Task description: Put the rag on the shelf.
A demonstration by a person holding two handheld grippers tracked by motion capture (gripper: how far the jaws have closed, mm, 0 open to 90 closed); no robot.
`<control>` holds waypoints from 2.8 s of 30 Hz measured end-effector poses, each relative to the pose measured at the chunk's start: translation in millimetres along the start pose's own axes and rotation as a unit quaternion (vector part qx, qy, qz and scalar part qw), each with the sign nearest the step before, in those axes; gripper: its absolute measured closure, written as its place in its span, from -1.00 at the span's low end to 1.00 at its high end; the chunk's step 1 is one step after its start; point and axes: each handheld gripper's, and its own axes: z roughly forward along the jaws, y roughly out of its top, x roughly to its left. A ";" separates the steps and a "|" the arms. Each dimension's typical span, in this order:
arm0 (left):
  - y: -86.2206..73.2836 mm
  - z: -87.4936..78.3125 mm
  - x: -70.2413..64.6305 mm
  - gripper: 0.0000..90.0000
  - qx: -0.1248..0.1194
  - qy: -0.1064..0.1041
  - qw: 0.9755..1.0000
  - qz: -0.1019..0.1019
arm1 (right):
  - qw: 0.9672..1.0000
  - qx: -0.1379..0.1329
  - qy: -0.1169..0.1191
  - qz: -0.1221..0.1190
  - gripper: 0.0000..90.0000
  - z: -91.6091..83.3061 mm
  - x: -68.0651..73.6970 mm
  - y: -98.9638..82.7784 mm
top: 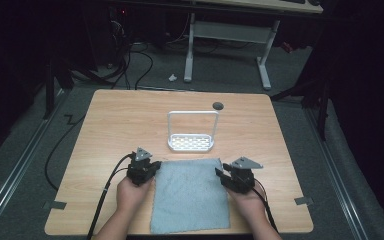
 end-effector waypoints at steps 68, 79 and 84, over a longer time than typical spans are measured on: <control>24.5 -118.0 -53.1 0.99 -0.266 -0.049 0.958 0.091 | 0.972 -0.232 0.003 -0.040 0.99 -88.0 24.9 32.9; 31.3 -138.1 -59.8 0.99 -0.309 -0.043 0.943 0.117 | 0.957 -0.285 0.002 -0.054 0.99 -120.8 32.7 44.8; 32.3 -138.1 -57.2 0.99 -0.298 -0.052 0.946 0.116 | 0.955 -0.292 -0.001 -0.054 0.99 -126.3 31.3 46.2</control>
